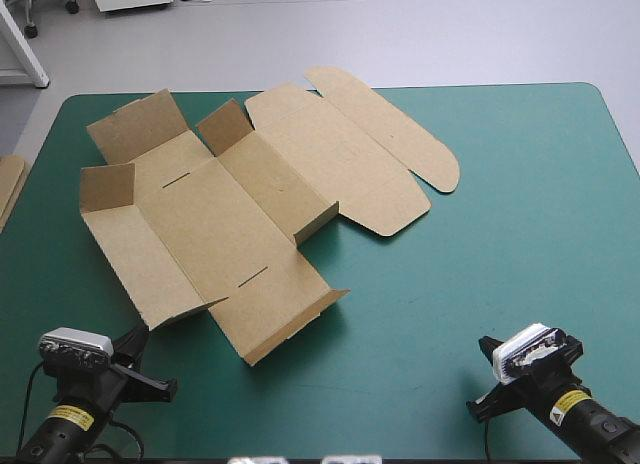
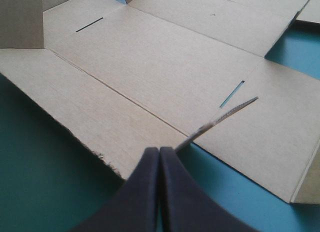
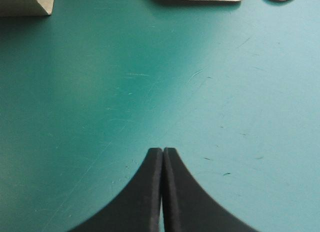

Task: Fold the box

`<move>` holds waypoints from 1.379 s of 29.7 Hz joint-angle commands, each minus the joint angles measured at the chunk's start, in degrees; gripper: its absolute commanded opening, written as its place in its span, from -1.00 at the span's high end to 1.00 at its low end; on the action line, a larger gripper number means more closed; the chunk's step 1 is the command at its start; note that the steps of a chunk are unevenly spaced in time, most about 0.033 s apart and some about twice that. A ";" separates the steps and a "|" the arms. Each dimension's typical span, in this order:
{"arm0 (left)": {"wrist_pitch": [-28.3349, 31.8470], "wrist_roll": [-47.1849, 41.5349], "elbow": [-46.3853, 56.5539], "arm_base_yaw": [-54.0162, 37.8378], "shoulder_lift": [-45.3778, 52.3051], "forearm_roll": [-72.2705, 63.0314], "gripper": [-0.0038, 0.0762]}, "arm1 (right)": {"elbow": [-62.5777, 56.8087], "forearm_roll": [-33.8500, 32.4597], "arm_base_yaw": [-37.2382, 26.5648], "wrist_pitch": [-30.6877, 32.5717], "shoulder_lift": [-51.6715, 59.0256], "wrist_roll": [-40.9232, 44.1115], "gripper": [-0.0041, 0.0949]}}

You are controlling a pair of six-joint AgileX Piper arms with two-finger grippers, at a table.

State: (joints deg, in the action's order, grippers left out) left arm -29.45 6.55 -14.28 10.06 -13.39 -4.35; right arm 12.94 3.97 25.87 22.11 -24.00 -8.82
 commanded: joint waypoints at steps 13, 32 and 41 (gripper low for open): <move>1.08 -20.64 -10.61 -0.03 -2.36 -1.78 -0.33 | 1.70 0.00 0.09 -3.92 -0.70 -0.36 0.96; -4.12 -65.59 -13.32 1.27 -7.17 19.85 -0.18 | 1.70 3.16 0.09 -3.92 -0.70 -0.36 0.96; 1.07 -63.23 -13.32 2.01 -24.63 18.17 -0.17 | 1.70 5.49 0.09 -3.92 -0.70 -0.36 0.96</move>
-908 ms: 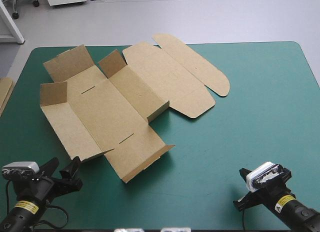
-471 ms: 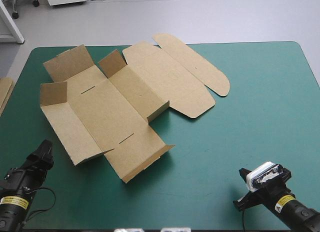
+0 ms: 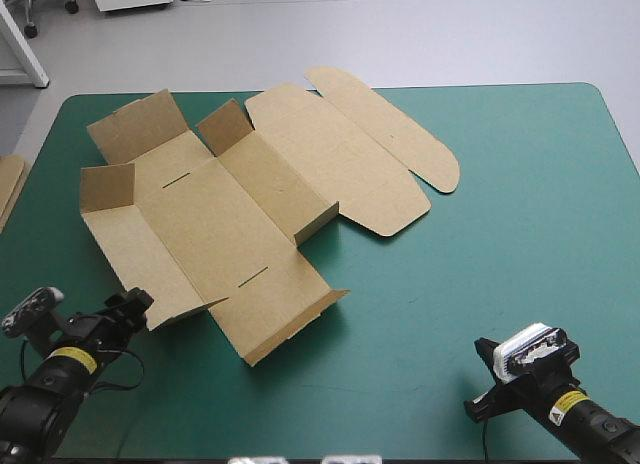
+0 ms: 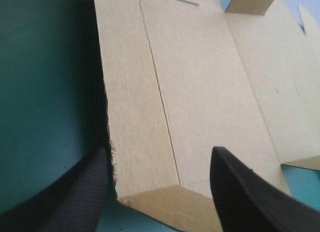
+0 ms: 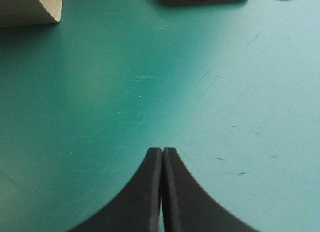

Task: Fold the box

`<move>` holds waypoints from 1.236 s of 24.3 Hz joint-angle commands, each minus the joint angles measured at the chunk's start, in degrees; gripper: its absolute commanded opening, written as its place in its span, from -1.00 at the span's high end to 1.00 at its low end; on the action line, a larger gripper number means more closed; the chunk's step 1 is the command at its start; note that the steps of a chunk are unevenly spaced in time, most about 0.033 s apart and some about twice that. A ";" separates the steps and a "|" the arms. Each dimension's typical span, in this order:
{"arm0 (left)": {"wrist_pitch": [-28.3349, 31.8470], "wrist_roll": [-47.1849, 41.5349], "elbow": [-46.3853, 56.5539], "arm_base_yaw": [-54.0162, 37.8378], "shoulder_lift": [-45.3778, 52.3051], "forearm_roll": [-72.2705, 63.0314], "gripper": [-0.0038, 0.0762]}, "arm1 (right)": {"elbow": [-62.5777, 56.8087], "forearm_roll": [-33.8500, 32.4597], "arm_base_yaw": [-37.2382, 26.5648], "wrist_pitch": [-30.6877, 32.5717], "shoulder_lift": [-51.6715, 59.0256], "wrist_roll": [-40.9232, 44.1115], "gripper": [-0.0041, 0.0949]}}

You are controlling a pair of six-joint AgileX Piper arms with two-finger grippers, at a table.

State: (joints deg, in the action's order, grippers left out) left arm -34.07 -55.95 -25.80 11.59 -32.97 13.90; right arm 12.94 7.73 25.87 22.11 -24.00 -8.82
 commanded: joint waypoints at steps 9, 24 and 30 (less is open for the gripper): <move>6.72 -0.21 -1.79 -4.47 -16.26 0.76 -0.17 | 1.94 3.97 0.09 -3.31 -0.70 -0.77 0.96; 22.05 34.28 -1.70 -8.79 -31.36 -32.86 -0.17 | 2.70 3.97 0.09 -1.10 -0.70 -1.31 0.96; 26.18 39.56 -1.70 -8.79 -36.98 -36.45 -0.17 | 2.70 3.97 0.09 -1.07 -0.70 -1.31 0.96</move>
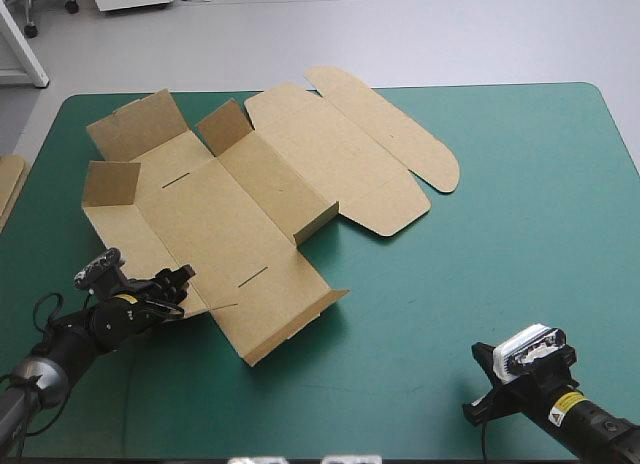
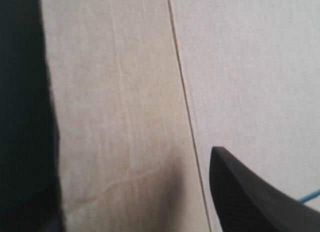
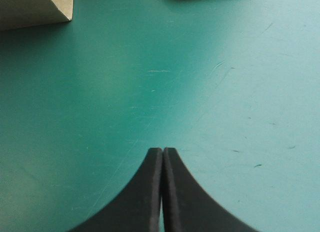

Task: Fold the box

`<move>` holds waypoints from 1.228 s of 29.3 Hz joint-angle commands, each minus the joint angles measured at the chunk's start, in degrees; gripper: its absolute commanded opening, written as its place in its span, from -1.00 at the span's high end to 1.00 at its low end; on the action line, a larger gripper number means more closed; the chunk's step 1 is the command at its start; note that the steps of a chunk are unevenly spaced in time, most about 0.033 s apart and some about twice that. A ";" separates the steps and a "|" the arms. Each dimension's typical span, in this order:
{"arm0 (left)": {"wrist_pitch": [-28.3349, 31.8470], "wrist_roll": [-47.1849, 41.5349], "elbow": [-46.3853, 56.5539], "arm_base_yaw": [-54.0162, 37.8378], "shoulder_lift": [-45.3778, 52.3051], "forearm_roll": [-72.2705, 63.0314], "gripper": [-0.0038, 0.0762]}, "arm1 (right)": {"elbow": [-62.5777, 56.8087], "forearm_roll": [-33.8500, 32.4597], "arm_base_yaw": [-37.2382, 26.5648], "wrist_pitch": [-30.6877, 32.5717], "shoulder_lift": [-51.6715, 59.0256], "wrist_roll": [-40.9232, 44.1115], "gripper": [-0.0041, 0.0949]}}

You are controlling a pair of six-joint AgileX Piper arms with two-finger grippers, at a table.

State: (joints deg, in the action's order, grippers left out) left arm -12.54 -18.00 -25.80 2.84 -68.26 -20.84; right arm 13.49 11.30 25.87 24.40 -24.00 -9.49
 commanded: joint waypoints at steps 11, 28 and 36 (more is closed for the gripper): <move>7.62 4.79 -2.06 -0.04 -5.97 -1.49 0.11 | 2.15 0.40 0.09 -3.26 -0.70 -0.64 0.96; -5.72 19.59 -8.24 -0.04 -1.34 -1.49 0.93 | 2.05 0.40 0.09 -3.37 -0.70 -0.64 0.96; -20.84 28.43 -20.12 -0.04 -0.19 -0.89 0.93 | 2.05 0.40 0.09 -4.13 -0.70 -1.02 0.96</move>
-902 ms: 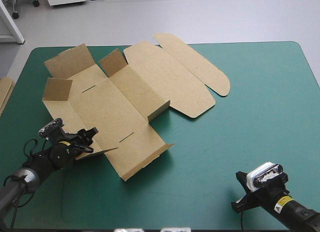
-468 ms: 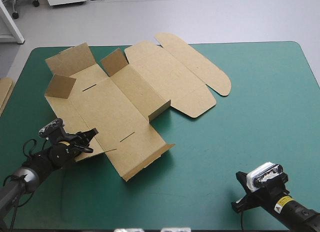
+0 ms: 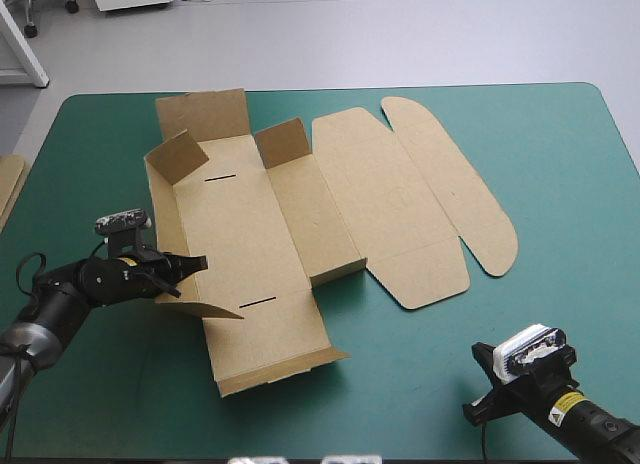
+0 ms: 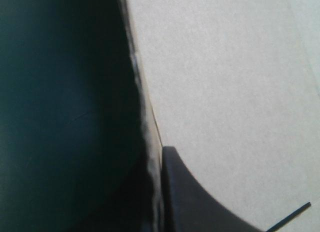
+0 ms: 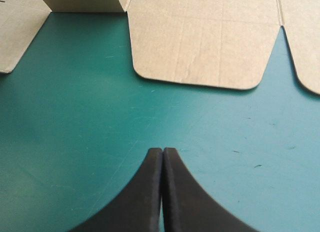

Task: Fold the box

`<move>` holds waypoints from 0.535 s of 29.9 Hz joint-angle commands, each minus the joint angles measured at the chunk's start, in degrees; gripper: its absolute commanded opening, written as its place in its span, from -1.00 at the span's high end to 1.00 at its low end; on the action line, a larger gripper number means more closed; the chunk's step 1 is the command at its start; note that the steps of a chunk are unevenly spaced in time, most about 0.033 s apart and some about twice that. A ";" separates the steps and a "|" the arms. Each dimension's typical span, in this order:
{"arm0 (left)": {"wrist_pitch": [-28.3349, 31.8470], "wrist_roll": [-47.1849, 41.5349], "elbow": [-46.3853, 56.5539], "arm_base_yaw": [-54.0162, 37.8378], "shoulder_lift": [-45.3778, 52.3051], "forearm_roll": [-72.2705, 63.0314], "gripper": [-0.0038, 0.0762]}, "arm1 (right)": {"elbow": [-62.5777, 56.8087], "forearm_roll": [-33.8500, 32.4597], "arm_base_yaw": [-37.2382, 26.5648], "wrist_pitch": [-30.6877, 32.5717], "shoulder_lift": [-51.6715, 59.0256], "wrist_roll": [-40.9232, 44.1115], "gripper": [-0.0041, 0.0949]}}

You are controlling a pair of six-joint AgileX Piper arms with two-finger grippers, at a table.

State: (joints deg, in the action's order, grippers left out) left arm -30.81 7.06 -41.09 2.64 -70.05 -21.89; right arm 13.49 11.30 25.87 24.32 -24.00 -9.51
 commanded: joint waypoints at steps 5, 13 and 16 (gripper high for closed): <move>-8.18 6.26 -9.88 0.16 1.49 0.99 0.93 | 2.74 0.40 0.09 -3.54 -0.70 -3.45 0.96; -15.58 13.06 -12.98 0.27 1.40 2.94 0.93 | 2.74 0.40 0.09 -3.54 -0.70 -4.05 0.96; -15.86 15.63 -14.16 0.36 1.40 2.84 0.93 | 2.88 0.40 0.09 -3.54 -0.70 -4.22 0.96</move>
State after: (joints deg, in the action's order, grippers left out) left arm -47.33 19.95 -52.44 2.64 -70.05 -18.16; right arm 14.02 11.35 25.87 24.20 -24.00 -12.96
